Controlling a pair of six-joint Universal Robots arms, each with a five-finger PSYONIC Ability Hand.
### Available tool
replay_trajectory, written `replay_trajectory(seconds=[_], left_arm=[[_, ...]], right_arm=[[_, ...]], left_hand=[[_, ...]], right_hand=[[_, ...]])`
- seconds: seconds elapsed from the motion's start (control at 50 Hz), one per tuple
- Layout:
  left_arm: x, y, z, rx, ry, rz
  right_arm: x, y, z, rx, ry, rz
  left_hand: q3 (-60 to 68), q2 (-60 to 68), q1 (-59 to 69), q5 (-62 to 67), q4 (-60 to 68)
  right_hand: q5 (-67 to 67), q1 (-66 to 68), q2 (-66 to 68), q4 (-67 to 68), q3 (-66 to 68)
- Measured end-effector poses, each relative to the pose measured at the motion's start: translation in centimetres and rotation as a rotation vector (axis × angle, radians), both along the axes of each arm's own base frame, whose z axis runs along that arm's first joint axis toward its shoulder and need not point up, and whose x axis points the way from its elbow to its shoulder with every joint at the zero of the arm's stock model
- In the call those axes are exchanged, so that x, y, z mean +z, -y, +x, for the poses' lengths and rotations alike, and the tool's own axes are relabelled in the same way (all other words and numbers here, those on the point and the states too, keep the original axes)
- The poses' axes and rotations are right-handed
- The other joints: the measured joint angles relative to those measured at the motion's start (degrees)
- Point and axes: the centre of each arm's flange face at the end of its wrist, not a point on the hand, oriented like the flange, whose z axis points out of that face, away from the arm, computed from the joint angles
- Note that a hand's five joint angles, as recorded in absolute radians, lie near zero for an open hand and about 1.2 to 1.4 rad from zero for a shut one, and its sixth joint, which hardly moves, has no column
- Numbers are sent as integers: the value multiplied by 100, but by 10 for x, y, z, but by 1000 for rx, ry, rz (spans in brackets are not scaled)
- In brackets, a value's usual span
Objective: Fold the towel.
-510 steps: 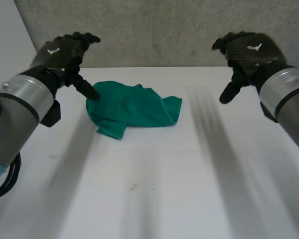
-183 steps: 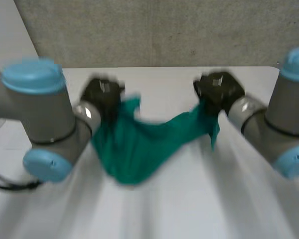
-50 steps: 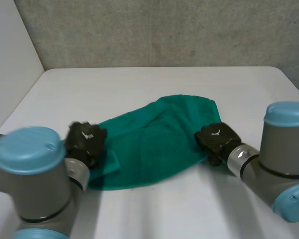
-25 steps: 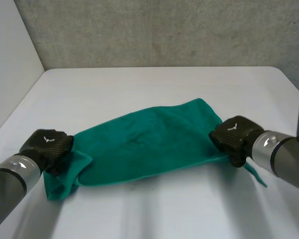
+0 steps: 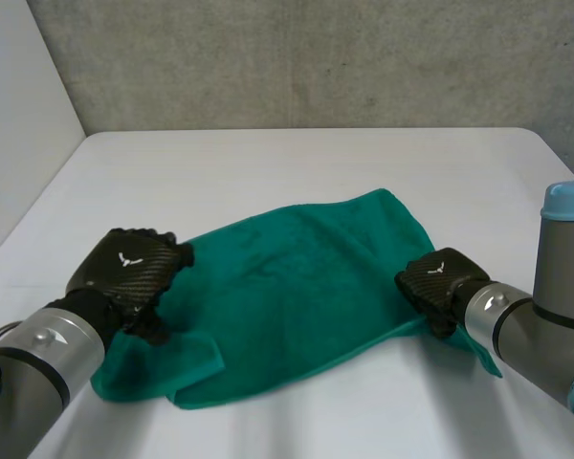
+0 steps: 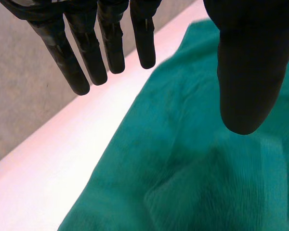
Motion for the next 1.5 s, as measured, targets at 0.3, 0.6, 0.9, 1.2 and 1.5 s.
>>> replay_trajectory(seconds=[0.3,0.6,0.9,1.2,1.5], left_arm=[[-49,-19,-44,38,136,54],[-90,-9,-63,102,186,-7],[-97,3,-51,121,263,-11],[-76,14,-38,146,288,-57],[56,2,0,97,53,-244]], right_arm=[[-7,-6,1,9,-6,13],[-13,-10,-1,10,-11,26],[-13,-4,-5,-12,-32,8],[-3,0,-7,-27,-55,-7],[116,-15,-25,13,-147,-152]], left_hand=[[22,73,45,159,118],[230,271,304,374,342],[1942,1969,1990,2043,2027],[4221,4292,3956,3981,4326],[4241,4310,3956,3981,4329]], right_hand=[[0,0,0,0,0],[0,0,0,1,0],[0,0,0,0,0],[0,0,0,0,0],[0,0,0,0,0]])
